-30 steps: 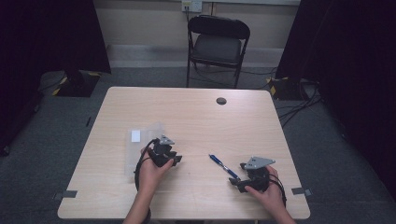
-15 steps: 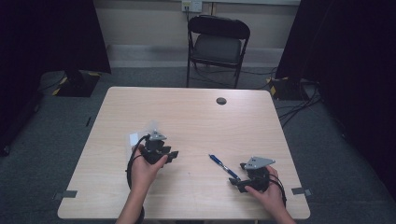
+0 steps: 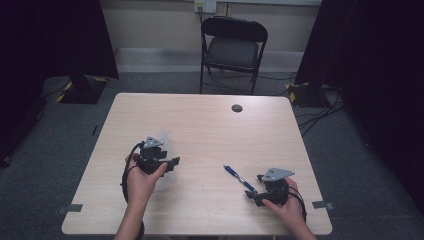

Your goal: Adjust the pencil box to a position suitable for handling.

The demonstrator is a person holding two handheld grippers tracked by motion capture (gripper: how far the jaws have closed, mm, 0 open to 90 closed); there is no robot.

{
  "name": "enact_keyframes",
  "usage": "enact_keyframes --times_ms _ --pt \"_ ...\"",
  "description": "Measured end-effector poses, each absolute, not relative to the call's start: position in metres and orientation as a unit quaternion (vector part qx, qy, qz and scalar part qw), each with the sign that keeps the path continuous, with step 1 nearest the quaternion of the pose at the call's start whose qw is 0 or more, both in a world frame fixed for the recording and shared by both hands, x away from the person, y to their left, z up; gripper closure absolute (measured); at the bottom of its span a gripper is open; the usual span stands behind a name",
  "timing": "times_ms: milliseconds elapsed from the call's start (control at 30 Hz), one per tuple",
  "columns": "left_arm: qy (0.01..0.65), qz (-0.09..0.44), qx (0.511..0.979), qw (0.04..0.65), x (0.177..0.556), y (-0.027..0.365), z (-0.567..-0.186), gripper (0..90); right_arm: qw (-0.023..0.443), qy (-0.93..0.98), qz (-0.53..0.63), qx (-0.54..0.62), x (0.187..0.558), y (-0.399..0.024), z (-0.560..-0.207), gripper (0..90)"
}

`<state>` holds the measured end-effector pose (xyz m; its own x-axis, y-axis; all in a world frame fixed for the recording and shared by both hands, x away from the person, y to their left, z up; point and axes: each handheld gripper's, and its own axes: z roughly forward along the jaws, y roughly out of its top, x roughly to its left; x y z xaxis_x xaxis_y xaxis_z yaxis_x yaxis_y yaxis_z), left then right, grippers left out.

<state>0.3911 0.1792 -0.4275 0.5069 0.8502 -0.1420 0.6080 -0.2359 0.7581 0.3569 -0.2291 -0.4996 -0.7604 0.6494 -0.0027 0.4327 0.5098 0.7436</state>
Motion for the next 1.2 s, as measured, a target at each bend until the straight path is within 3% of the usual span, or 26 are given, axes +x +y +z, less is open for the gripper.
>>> enact_keyframes --times_ms 367,600,767,967,1200 --pt "0.497 0.143 0.770 0.372 0.392 0.189 -0.444 43.1 0.143 0.857 0.381 0.316 0.357 -0.229 -0.500 21.0" --pt "0.479 0.130 0.791 0.358 0.398 0.170 -0.460 59.1 0.143 0.857 0.381 0.316 0.357 -0.229 -0.500 21.0" --pt "0.470 0.107 0.812 0.329 0.399 0.159 -0.478 67.2 0.143 0.857 0.382 0.315 0.357 -0.229 -0.500 21.0" --pt "0.466 0.114 0.811 0.335 0.395 0.158 -0.481 70.9 0.143 0.857 0.382 0.315 0.357 -0.229 -0.500 21.0" --pt "0.464 0.104 0.813 0.335 0.398 0.155 -0.482 84.2 0.143 0.857 0.381 0.316 0.357 -0.229 -0.500 21.0"
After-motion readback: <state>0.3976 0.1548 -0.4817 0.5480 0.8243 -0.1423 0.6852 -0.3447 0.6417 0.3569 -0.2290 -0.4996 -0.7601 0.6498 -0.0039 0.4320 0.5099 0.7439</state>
